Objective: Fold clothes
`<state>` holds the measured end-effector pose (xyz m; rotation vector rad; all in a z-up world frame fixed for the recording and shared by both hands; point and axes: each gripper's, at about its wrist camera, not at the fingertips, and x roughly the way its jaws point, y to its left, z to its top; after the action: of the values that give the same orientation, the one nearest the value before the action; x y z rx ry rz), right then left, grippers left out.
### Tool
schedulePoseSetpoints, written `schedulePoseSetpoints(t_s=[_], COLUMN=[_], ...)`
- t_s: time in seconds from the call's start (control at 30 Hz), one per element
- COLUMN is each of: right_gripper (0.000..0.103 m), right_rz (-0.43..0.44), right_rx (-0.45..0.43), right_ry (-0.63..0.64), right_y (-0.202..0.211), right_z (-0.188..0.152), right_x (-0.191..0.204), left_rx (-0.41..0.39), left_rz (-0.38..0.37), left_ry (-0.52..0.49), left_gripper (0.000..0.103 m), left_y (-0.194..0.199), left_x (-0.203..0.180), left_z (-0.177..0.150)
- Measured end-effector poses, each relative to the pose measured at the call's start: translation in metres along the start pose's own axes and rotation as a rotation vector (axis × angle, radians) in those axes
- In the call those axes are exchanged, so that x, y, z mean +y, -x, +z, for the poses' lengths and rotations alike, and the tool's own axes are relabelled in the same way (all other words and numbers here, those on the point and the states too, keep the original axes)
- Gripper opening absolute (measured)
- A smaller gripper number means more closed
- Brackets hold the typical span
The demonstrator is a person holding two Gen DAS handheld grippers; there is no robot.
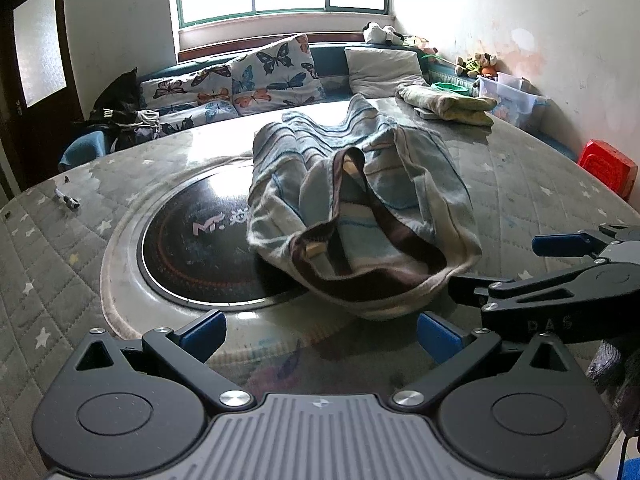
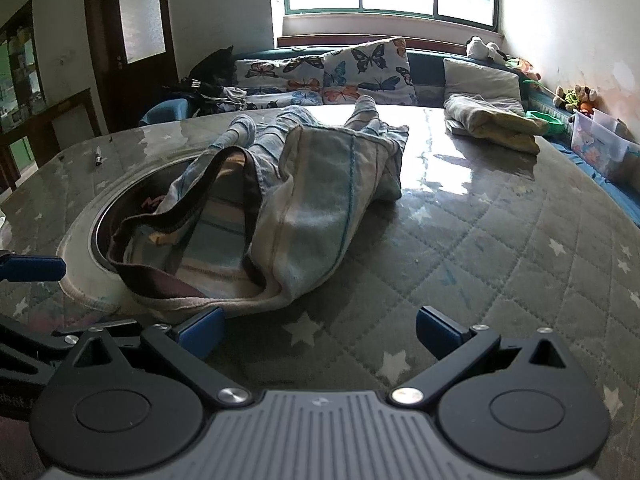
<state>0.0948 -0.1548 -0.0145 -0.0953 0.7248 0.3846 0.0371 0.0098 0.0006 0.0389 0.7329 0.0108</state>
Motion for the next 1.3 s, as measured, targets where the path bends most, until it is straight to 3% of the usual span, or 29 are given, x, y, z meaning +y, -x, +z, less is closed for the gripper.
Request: schedulePoseSetpoints(t_s=[0.47,0.7,0.97,1.1,1.3], right_gripper=[0.102,0.094,0.079,0.073,0.067], right_rz=[0.032,0.062,0.046,0.079,0.1], right_rx=[-0.067,-0.102,-0.086,-0.058,0.014], right_ry=[0.03,0.002,-0.039,-0.041,-0.015], right_y=[0.005,0.0,-0.037,-0.063,-0.109], right_z=[0.034,0.072,0.114,0.133,0.156], right_x=[-0.006,-0.024,-0.047,-0.052,-0.055], left_rx=[-0.072,-0.108,-0.098,-0.066,-0.052], left_rz=[-0.01,0.011,0.036,-0.002,-0.039], left_ry=[-0.006,0.024,0.071,0.102,0.127], left_gripper=[0.103,0.103,0.101,0.095,0.094], left_y=[0.009,-0.001,-0.04,-0.066,-0.092], left_x=[0.016,0.038,0.061,0.069,0.074], left_z=[0.039,0.07,0.105,0.116,0.131])
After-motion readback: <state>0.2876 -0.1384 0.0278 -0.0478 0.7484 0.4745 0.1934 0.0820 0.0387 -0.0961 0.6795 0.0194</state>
